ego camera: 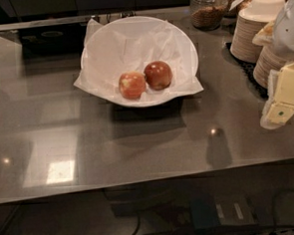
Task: Pick apple from white bowl
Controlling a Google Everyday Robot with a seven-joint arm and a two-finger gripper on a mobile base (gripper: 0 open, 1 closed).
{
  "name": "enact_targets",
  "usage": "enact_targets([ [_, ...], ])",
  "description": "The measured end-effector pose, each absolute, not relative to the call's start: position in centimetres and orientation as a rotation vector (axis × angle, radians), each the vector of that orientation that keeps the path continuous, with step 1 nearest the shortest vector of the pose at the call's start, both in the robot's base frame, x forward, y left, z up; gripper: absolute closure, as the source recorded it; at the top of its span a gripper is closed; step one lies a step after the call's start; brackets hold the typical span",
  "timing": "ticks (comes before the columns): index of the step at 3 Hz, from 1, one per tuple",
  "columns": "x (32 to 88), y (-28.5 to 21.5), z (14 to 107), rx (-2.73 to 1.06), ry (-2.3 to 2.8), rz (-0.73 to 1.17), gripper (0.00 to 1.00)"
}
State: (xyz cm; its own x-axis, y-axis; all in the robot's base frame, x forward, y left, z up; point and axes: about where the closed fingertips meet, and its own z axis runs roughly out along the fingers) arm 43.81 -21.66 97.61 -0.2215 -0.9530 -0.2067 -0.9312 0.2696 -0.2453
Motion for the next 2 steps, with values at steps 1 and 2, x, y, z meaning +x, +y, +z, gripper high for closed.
enact_targets([
  [1, 43.9, -21.6, 97.7, -1.724, 2.229, -0.099, 0.00],
  [2, 45.8, -19.2, 98.0, -1.779, 2.127, -0.113, 0.00],
])
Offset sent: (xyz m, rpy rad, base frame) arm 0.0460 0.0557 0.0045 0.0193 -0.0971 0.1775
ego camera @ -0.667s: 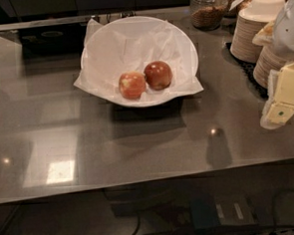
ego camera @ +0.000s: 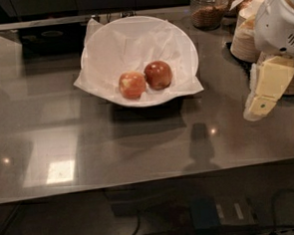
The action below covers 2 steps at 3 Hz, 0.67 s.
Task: Pick apple from white bowl
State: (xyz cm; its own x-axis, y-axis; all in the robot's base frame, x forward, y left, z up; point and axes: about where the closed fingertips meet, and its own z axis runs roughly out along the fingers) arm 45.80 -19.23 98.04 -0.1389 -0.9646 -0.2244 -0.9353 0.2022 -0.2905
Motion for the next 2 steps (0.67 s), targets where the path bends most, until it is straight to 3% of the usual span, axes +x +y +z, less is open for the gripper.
enact_targets([
  [2, 52.3, -12.9, 99.2, -1.910, 1.840, -0.073, 0.00],
])
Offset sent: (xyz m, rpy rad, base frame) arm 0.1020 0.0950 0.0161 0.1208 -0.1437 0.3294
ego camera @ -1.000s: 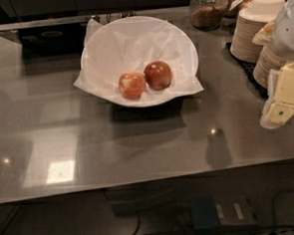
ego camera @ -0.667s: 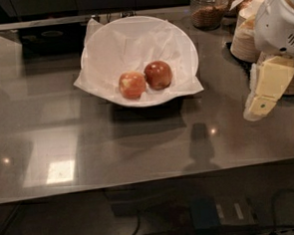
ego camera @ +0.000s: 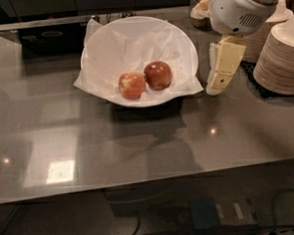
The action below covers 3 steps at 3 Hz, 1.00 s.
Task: Pick apple from white bowl
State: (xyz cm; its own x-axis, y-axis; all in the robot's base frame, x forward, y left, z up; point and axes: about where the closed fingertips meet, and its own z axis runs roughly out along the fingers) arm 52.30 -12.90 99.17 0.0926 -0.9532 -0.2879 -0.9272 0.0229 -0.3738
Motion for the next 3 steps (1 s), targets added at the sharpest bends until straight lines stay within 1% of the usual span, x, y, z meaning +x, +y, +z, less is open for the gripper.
enact_targets([
  [1, 52.3, -12.9, 99.2, -1.910, 1.840, -0.073, 0.00],
  [3, 55.2, -10.2, 99.0, -1.895, 1.742, -0.099, 0.00],
])
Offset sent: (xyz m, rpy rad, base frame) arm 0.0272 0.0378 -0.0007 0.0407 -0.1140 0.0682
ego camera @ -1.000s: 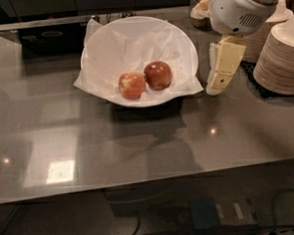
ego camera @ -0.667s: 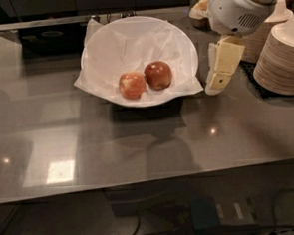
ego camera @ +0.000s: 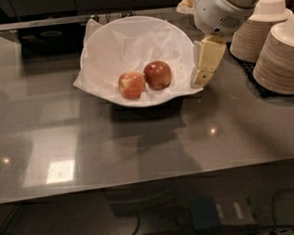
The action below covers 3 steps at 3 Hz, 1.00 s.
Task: Pick apple from white bowl
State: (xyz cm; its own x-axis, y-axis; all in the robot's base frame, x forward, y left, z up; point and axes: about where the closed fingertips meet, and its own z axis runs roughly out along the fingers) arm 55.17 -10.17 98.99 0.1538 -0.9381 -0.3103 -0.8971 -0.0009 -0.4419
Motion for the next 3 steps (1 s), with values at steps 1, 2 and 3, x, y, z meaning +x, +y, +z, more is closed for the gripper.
enact_targets([
  [1, 57.6, -9.4, 99.0, -1.874, 1.719, -0.090, 0.19],
  [2, 59.3, -8.9, 98.6, -1.864, 1.710, -0.058, 0.26],
  [3, 60.3, -7.8, 97.4, -1.876, 1.702, -0.005, 0.25],
])
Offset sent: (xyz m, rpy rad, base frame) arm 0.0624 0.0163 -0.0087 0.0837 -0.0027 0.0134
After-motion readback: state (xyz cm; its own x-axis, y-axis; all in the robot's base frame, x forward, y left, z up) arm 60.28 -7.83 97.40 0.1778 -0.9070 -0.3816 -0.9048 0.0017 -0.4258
